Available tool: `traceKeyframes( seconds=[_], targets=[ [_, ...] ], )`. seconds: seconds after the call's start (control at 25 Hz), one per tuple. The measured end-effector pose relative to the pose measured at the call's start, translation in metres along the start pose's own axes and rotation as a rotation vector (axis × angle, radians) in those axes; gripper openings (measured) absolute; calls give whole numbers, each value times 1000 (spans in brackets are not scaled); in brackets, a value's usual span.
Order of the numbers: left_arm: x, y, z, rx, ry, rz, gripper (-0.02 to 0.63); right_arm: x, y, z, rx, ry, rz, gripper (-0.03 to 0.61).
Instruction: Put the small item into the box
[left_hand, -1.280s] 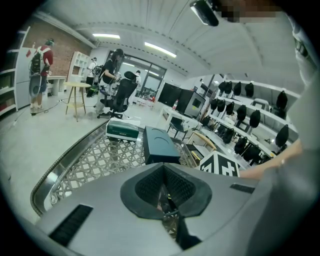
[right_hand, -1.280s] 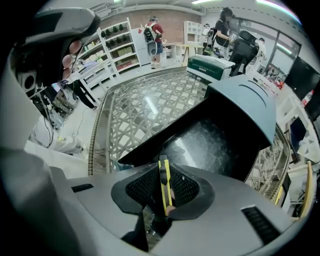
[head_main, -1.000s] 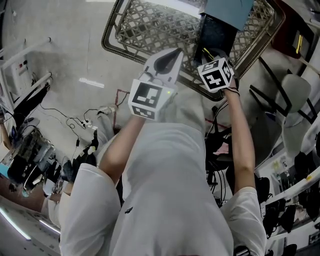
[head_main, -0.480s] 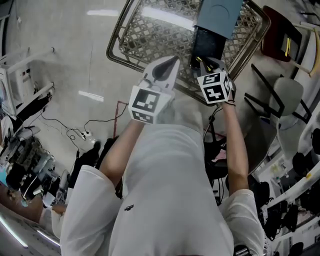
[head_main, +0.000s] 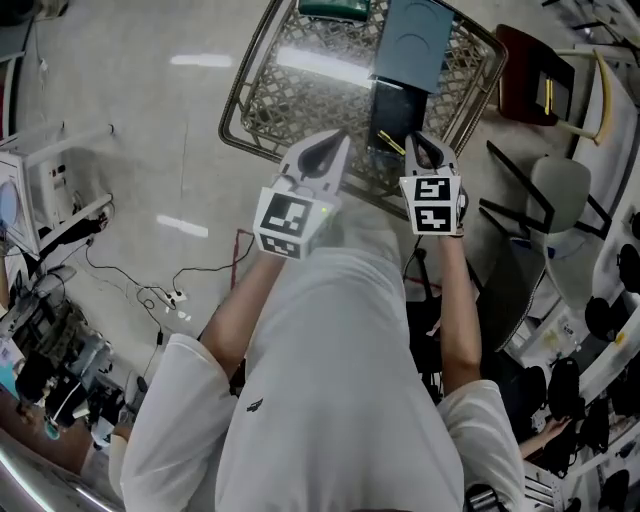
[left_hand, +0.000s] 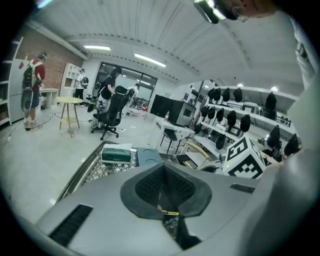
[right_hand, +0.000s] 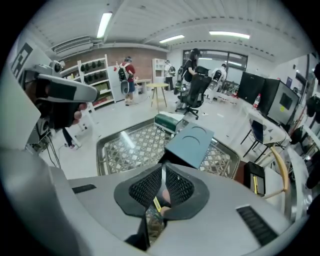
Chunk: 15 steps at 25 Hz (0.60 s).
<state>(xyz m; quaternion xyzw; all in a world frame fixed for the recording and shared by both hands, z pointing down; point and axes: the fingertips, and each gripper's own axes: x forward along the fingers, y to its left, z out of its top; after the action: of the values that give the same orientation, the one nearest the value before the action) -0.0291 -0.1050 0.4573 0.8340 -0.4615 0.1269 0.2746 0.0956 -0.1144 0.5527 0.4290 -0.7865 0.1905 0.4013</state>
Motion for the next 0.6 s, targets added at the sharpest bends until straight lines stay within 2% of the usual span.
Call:
traceKeyframes(
  seconds=[0.32,0.6],
  targets=[
    [-24,-8,25,23,-45,-17,2,-57,-5,40,67,-161,-93,14],
    [-48,-34,43,64,-99,-19,2,-116,-7,53,102,-288,-147,14]
  ],
)
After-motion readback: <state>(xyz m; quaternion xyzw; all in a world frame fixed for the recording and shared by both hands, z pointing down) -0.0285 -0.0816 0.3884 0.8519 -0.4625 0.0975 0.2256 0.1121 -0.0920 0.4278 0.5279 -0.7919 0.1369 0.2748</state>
